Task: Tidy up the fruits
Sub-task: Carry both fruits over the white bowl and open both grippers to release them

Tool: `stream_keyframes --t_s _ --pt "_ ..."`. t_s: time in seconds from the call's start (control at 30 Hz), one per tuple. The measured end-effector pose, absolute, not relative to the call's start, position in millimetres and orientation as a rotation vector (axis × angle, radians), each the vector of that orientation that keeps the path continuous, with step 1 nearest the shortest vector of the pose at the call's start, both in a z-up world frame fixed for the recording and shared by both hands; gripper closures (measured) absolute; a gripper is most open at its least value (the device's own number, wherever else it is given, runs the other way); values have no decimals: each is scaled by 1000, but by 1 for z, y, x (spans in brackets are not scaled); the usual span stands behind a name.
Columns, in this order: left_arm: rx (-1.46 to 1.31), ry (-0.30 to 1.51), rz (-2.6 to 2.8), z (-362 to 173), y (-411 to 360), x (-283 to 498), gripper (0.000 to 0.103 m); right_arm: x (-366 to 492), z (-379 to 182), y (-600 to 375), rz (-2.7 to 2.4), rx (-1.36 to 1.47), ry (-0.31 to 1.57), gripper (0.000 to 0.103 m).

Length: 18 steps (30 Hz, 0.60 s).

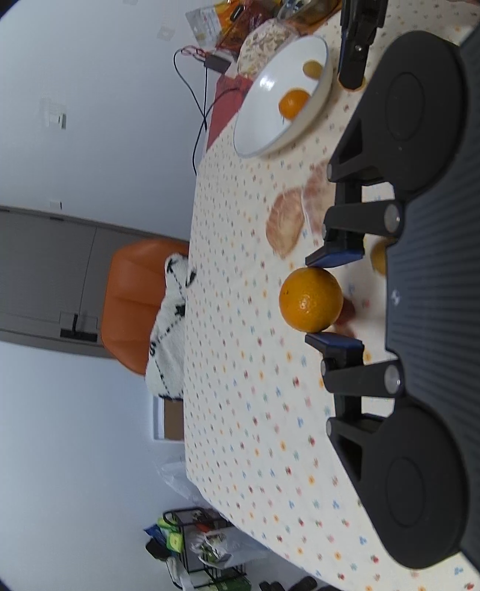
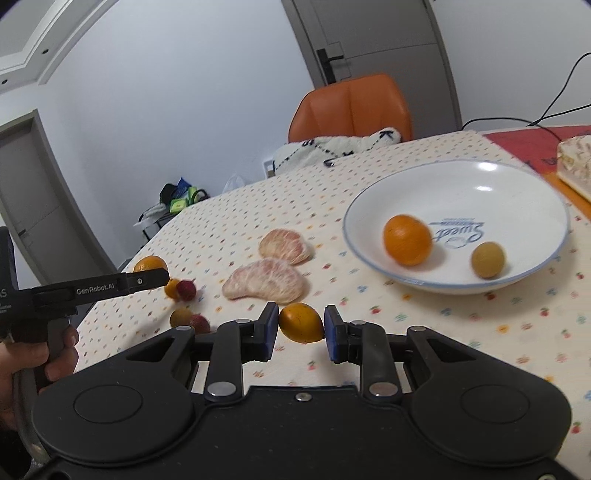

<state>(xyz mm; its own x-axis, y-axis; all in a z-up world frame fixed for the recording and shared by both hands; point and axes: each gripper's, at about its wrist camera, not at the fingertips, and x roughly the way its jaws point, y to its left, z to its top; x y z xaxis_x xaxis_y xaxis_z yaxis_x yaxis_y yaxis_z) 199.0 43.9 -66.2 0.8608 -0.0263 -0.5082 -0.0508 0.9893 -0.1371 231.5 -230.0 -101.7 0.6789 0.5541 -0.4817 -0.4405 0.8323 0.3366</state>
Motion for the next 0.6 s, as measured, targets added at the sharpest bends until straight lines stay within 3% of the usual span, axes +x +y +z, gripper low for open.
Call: stream_keyframes --t_s 0.6 --pt "-93 506 -131 -50 -32 217 67 226 -88 -282 482 235 535 78"
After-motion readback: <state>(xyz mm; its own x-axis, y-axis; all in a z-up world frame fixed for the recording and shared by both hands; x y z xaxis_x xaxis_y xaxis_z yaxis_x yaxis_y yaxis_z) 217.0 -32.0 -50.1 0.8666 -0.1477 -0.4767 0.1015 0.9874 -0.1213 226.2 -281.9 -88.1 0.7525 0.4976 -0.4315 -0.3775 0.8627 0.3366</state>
